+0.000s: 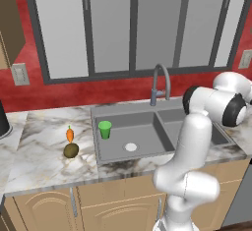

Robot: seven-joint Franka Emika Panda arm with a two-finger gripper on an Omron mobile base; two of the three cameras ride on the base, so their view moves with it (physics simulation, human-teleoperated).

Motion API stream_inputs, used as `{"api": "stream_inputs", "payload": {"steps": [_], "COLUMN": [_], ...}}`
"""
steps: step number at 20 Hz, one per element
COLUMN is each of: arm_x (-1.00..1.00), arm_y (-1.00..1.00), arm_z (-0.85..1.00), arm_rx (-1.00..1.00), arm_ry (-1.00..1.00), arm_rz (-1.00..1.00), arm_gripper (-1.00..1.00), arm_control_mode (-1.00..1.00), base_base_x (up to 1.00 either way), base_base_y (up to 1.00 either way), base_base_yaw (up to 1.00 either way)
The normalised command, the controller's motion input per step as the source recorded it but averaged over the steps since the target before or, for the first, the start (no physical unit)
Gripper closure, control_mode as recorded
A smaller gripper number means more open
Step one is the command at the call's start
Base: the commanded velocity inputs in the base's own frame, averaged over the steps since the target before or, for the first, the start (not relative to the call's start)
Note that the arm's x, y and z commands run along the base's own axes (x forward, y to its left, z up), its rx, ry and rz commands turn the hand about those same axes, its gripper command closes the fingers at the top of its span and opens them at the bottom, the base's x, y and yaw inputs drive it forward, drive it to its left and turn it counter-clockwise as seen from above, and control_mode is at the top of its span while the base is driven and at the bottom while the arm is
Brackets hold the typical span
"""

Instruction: Remove the potato and carrot from the sink. Then move the bowl and cup from the counter to the sink for washing.

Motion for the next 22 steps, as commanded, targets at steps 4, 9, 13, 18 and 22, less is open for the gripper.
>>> {"api": "stream_inputs", "payload": {"steps": [4, 9, 13, 18, 22], "arm_x": [-0.25, -0.27, -0.23, -0.24, -0.19], "arm_y": [0.34, 0.39, 0.4, 0.42, 0.43], "arm_z": [0.27, 0.26, 0.25, 0.24, 0.18], "arm_rx": [-0.02, -0.04, -0.05, -0.05, -0.04], "arm_ry": [0.0, 0.0, 0.0, 0.0, 0.05], "arm_rz": [0.05, 0.09, 0.14, 0.17, 0.21], "arm_gripper": [1.0, 1.0, 1.0, 1.0, 1.0], "arm_control_mode": [-1.0, -1.0, -1.0, -1.0, -1.0], "base_base_x": [0.0, 0.0, 0.0, 0.0, 0.0], "base_base_y": [0.0, 0.0, 0.0, 0.0, 0.0], "base_base_yaw": [0.0, 0.0, 0.0, 0.0, 0.0]}}
